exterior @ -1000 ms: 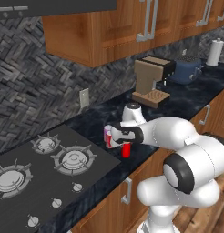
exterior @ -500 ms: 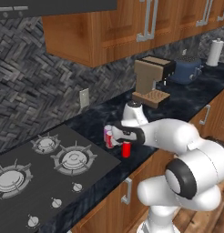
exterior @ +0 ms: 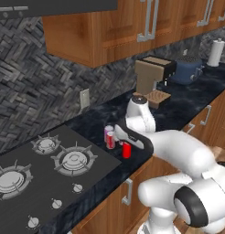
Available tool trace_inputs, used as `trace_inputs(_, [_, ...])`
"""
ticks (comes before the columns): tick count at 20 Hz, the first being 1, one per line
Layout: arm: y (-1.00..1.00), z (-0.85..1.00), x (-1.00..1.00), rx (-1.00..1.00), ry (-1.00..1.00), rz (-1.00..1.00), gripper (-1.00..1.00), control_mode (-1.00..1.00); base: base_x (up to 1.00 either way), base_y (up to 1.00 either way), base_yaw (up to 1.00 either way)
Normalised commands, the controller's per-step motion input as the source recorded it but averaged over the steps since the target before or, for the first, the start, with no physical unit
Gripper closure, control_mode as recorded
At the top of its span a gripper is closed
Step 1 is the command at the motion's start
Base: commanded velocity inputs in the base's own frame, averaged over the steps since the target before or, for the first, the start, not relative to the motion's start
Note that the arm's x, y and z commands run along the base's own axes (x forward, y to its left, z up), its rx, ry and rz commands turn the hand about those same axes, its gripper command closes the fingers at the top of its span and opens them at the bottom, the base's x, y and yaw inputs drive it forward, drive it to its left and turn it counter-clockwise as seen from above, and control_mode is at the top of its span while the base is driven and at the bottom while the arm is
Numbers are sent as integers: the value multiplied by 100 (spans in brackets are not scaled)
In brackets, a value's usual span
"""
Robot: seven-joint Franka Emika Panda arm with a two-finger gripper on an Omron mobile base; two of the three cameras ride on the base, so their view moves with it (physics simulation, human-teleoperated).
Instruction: Four empty soda cans are scattered around the kitchen. Gather all the cans and cluster them next to the stove for recycling.
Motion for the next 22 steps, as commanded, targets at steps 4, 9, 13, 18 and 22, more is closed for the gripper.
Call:
trace_inputs(4, [-2,37,-42,0,-13,0,-100,-100,0,0,0])
trace_inputs(9, [-3,30,-50,0,-11,0,-100,-100,0,0,0])
trace_inputs(13, [-10,35,-61,0,-12,0,-100,-100,0,0,0])
trace_inputs(18, [-17,52,-55,2,-12,2,-100,-100,0,0,0])
trace_inputs(22, [-16,60,-45,5,-10,5,-100,-100,0,0,0])
